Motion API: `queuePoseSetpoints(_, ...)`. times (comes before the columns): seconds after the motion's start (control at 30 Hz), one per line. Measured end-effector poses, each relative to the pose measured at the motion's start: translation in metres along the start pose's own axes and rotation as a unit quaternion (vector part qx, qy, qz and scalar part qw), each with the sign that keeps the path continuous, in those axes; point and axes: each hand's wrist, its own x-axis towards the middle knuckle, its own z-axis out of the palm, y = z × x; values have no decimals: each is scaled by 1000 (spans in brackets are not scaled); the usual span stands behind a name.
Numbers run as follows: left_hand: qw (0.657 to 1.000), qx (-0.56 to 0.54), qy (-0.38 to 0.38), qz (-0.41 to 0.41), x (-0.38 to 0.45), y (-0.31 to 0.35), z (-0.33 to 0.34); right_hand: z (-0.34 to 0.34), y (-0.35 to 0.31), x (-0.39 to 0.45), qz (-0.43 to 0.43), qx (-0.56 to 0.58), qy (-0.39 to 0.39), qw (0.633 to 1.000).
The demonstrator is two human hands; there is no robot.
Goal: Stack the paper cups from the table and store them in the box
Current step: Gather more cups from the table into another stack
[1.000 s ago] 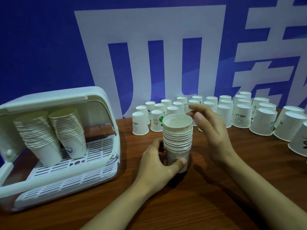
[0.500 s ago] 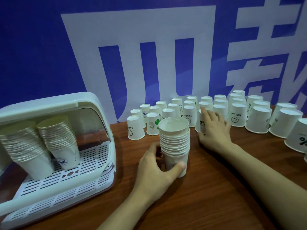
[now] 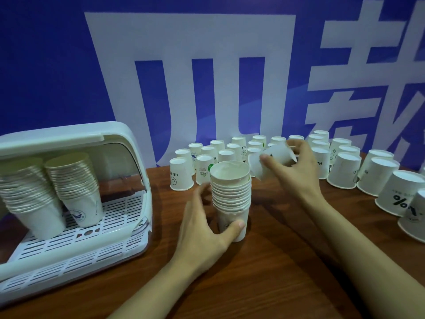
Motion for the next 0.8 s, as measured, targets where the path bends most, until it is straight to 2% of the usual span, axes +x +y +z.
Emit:
queuePoseSetpoints(0.07,996,41,46,63,-1,3,-2,-2,-11,-3,-11,28,13,999)
queuePoseSetpoints(0.17,985,91,50,141,-1,9,1,2,-17,-14,-12,57,-10,998)
queuePoseSetpoints(0.33,973,112,82,186,0,9,1,6,-33,-22,13,185,-20,982)
queuePoseSetpoints(0.43,965,110,91,219,1,12,1,15,-39,-29,39,225,-58,972)
queuePoseSetpoints(0.57,965,124,112,202,6,11,-4,15,-40,-28,63,205,-107,971)
queuePoseSetpoints(0.7,966,133,107,192,7,14,-6,7,-42,-27,25,198,-202,959)
queuePoseSetpoints(0.8,979,78,89,165,4,16,-3,6,-45,-26,38,193,-201,960)
